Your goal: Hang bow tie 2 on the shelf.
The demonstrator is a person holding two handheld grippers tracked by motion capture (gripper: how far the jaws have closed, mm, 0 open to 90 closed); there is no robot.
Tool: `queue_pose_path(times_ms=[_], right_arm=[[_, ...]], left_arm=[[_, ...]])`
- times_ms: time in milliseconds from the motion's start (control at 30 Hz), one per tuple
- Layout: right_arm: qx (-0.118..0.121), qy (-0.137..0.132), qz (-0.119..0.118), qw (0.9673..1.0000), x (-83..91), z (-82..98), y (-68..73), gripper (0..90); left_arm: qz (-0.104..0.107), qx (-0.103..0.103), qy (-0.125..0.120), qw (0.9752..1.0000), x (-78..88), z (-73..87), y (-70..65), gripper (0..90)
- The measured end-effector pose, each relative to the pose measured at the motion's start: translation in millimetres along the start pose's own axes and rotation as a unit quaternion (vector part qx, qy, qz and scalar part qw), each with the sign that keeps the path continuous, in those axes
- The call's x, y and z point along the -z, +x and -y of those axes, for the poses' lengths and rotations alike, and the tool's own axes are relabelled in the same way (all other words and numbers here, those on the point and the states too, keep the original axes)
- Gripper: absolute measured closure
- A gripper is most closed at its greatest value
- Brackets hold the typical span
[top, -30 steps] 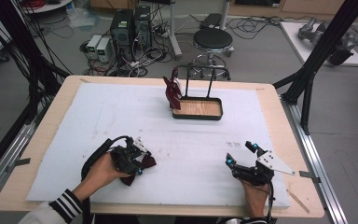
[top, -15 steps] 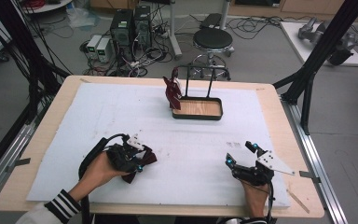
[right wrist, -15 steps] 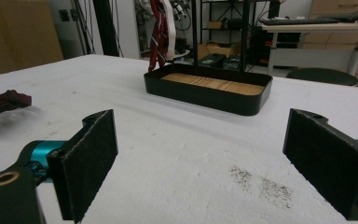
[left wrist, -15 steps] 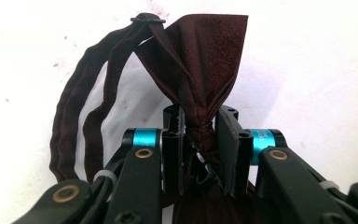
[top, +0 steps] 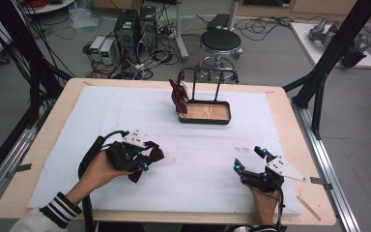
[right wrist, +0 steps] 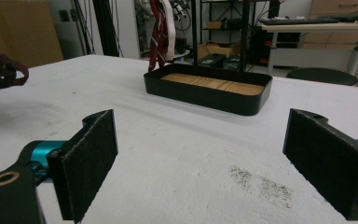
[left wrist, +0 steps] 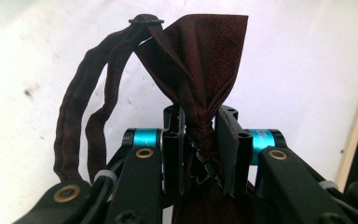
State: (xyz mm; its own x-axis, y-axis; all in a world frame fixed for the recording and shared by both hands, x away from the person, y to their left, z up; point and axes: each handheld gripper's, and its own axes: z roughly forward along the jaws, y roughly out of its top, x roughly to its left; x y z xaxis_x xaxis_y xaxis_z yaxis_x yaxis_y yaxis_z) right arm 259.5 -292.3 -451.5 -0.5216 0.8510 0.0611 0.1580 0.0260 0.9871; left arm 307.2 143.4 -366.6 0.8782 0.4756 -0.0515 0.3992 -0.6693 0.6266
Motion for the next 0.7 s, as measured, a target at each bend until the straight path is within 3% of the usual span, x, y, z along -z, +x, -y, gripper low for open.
queue_pose_path(times_ms=[367,700], right_arm=[[-0.002,-0.001,-0.001,1.0,0.0,-0.1,-0.2,9.1],[-0.005,0.001,-0.001,1.0,0.1,-0.1,-0.7,9.1]], left_arm=[[0.001,-0.015,-0.024,0.9996,10.5,-24.9,5.7,73.3],[0.005,-0.034,-0.042,0.9985,9.7,-60.6,9.5,73.3]])
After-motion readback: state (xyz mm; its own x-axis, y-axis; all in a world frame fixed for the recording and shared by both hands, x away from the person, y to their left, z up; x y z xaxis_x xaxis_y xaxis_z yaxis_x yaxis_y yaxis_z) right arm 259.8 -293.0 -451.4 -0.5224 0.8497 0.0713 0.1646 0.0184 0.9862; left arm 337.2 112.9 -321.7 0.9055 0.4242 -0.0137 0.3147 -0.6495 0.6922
